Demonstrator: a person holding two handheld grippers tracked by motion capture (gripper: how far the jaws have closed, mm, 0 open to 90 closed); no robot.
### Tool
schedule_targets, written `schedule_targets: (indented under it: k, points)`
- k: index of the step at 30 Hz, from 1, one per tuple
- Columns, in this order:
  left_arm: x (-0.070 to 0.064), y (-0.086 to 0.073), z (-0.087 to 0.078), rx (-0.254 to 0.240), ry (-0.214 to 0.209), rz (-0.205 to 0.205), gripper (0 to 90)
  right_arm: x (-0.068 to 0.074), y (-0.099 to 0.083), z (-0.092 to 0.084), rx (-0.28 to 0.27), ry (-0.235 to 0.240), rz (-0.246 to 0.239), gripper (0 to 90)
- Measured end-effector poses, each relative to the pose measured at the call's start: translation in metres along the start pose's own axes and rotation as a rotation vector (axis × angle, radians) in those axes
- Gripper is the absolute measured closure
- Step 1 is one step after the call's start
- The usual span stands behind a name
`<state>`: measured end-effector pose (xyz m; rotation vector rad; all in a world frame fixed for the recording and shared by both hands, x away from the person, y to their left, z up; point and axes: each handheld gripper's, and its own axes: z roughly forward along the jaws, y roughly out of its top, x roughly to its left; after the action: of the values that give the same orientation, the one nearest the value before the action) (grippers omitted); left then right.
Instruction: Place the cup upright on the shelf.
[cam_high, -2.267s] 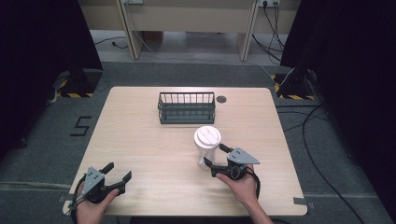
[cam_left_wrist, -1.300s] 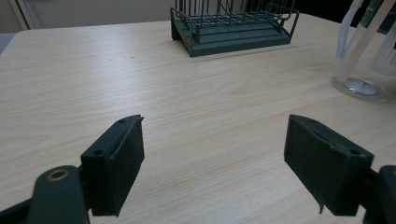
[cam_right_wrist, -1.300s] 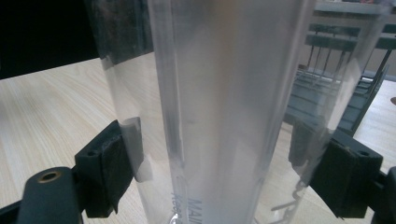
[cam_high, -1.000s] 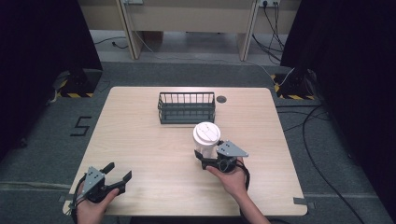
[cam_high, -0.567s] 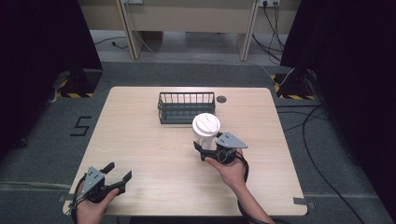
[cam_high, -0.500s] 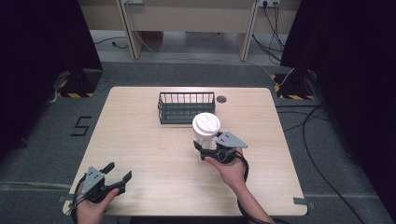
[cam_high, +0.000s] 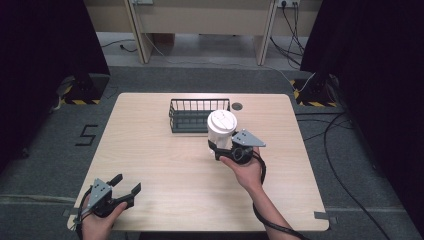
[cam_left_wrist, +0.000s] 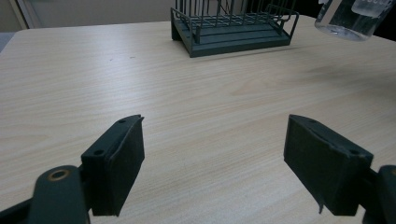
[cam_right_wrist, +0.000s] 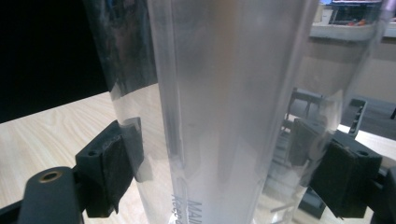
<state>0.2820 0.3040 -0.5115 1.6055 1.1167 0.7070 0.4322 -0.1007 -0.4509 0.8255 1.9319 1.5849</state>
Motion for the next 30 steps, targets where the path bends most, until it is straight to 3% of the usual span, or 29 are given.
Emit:
schedule_targets:
  k: [30]
  points:
    - [0.001,0.000,0.000,-0.001,-0.002,-0.004,19.9,-0.018,0.024,0.024,0.022,-0.036,-0.007,18.1]
